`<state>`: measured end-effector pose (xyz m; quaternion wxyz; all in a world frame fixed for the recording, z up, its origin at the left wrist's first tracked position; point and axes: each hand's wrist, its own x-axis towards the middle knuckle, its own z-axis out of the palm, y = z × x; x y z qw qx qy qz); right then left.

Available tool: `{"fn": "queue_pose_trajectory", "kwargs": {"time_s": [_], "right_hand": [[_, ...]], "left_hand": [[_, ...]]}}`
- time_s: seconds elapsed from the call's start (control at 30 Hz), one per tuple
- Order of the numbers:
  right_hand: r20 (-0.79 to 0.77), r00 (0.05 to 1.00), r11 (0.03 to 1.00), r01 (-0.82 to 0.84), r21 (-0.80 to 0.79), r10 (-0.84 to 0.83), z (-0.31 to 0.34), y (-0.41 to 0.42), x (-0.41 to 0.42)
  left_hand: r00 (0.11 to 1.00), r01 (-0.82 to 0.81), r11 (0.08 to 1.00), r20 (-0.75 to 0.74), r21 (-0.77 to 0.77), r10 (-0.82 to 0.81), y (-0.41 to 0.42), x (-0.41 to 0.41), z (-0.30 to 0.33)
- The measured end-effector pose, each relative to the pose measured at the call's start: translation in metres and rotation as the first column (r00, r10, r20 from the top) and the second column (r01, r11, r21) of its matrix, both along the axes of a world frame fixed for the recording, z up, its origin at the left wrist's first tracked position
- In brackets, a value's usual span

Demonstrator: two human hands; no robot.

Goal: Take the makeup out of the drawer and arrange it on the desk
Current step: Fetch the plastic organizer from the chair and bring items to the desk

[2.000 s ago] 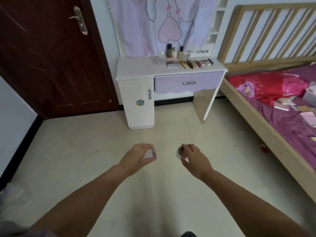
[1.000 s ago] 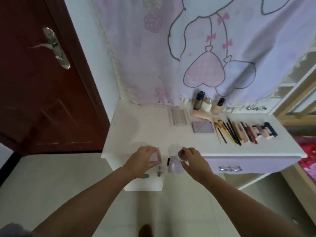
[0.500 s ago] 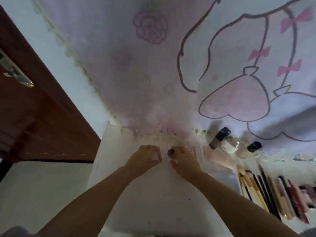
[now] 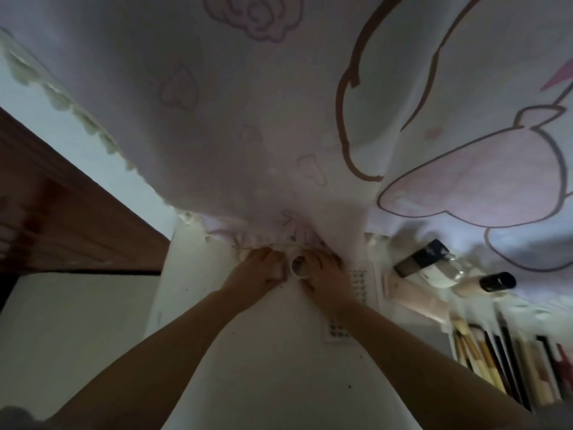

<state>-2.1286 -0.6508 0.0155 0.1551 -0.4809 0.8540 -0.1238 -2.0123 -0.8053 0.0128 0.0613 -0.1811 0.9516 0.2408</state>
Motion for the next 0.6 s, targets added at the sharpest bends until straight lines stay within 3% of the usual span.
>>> {"fn": "queue_pose_trajectory", "kwargs": {"time_s": [0.13,0.33,0.43,0.6], "right_hand": [[-0.008,1.0,0.998,0.025,-0.061,-0.026,0.007,0.022,0.001],[-0.139,0.99,0.996,0.048,0.078,-0.037,0.001,0.064,0.008],[-0.207,0.978,0.996,0.047,0.082,-0.03,0.0,0.065,0.009],[-0.198,0.979,0.994,0.056,0.09,-0.038,-0.002,0.064,0.008]], "left_hand": [[0.997,-0.073,0.996,-0.002,0.051,0.074,-0.002,0.005,-0.001],[0.997,-0.08,0.997,-0.024,-0.011,0.08,-0.004,0.021,0.006],[0.999,-0.027,0.999,-0.04,-0.04,0.025,0.013,0.033,0.006],[0.993,0.107,0.988,0.057,-0.113,-0.101,0.047,0.032,-0.005]]}}
